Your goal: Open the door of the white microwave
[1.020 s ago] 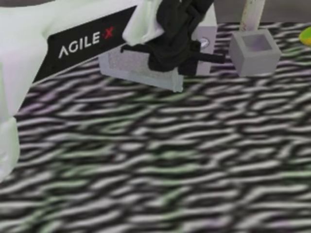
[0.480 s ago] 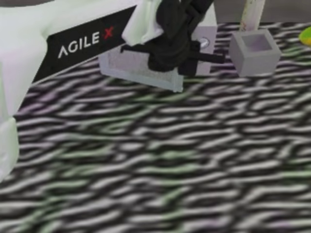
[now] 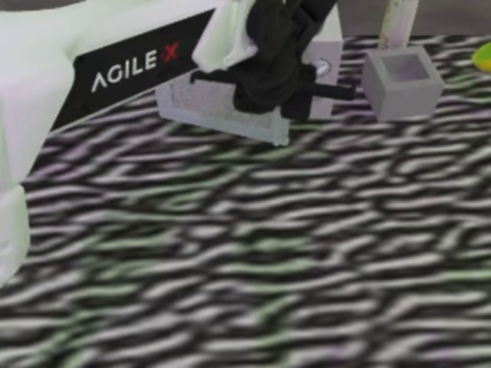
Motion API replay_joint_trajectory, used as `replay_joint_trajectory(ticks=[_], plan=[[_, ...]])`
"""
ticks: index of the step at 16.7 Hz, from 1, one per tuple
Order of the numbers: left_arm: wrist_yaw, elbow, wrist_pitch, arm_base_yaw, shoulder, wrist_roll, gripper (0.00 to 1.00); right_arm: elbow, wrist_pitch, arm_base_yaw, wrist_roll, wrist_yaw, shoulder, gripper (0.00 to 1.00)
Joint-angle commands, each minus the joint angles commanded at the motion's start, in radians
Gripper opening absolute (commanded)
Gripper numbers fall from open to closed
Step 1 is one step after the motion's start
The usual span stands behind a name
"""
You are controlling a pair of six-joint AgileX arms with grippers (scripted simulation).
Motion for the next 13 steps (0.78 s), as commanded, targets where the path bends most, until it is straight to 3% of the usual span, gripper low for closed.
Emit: replay_joint_trajectory(ticks=[13], plan=[[0.025,-0.071,0.036,0.006,-0.045,0.049,0.0,0.0,0.0,0.0,0.0,0.0,0.0,1.0]])
